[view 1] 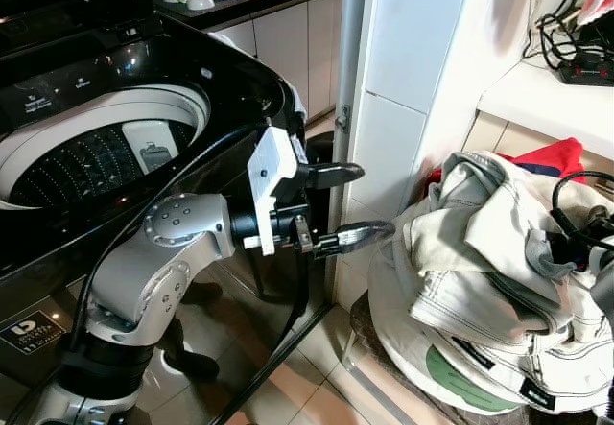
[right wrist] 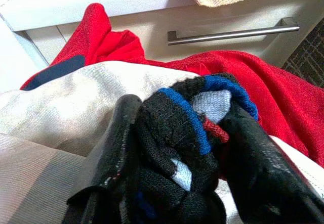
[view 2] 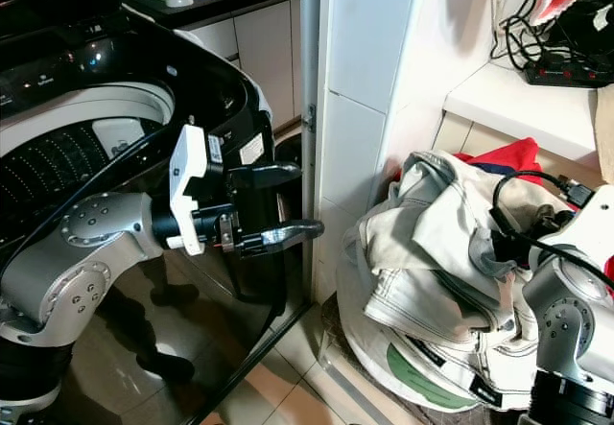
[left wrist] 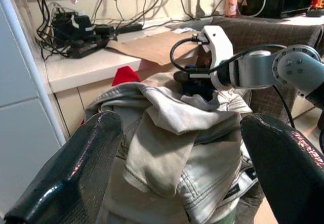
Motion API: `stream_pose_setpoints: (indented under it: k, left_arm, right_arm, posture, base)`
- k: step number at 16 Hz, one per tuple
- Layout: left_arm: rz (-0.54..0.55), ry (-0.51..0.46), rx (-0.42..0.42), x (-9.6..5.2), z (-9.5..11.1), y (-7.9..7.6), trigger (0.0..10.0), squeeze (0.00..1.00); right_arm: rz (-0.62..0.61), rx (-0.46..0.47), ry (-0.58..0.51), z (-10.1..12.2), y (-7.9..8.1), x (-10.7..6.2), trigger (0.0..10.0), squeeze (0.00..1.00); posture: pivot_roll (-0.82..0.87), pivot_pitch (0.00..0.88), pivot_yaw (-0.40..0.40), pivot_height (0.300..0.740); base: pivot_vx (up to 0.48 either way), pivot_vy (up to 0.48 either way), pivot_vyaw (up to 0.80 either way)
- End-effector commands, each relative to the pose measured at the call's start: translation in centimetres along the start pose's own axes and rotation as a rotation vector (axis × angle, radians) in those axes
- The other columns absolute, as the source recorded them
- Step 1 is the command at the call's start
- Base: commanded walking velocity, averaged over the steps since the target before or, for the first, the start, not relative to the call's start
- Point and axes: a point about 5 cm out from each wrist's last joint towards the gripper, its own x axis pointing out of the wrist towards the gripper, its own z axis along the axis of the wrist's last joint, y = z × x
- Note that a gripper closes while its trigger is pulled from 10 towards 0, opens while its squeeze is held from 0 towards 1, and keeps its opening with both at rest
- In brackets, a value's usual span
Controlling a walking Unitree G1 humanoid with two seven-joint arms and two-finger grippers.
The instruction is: Clothes washing
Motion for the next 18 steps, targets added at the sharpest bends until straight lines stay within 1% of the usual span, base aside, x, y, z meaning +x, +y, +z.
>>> stream_pose_setpoints:
  k: [1, 10, 12, 14, 17, 18]
  left_arm:
    - [-0.035, 0.008, -0.008, 0.0, 0.0, -0.5, 10.0, 0.0]
    - [-0.043, 0.011, -0.013, 0.0, 0.1, -0.5, 10.0, 0.0]
    - [-0.037, 0.012, -0.012, 0.0, 0.0, -0.4, 10.0, 0.0]
    - [-0.029, 0.012, -0.011, 0.0, 0.0, -0.4, 10.0, 0.0]
    - [-0.013, 0.0, -0.006, 0.0, 0.2, -0.1, 10.0, 0.0]
    - [-0.003, -0.004, 0.001, 0.0, 0.3, 0.0, 10.0, 0.0]
  right_arm:
    - [0.004, 0.008, 0.001, 0.0, 0.1, -0.1, 0.0, 0.0]
    - [0.005, 0.016, -0.017, 0.4, 0.1, -0.1, 0.0, 0.0]
    - [0.011, 0.025, -0.04, 0.9, 0.3, -0.3, 0.0, 0.0]
    - [0.041, 0.034, -0.081, 2.3, 0.9, -0.5, 0.0, 0.0]
    - [0.183, 0.047, -0.183, 6.1, 3.3, -1.7, 0.0, 0.0]
    - [0.241, 0.027, -0.207, 7.3, 4.2, -2.2, 0.0, 0.0]
  posture:
    - [-0.09, 0.0, 0.042, 0.74]
    - [-0.1, 0.0, 0.043, 0.74]
    - [-0.1, 0.0, 0.045, 0.74]
    - [-0.1, 0.0, 0.046, 0.74]
    - [-0.11, 0.0, 0.045, 0.74]
    - [-0.11, 0.0, 0.043, 0.74]
  base:
    - [0.0, 0.0, 0.0]
    - [0.0, 0.0, 0.0]
    - [0.0, 0.0, 0.0]
    - [0.0, 0.0, 0.0]
    - [0.0, 0.0, 0.0]
    - [0.0, 0.0, 0.0]
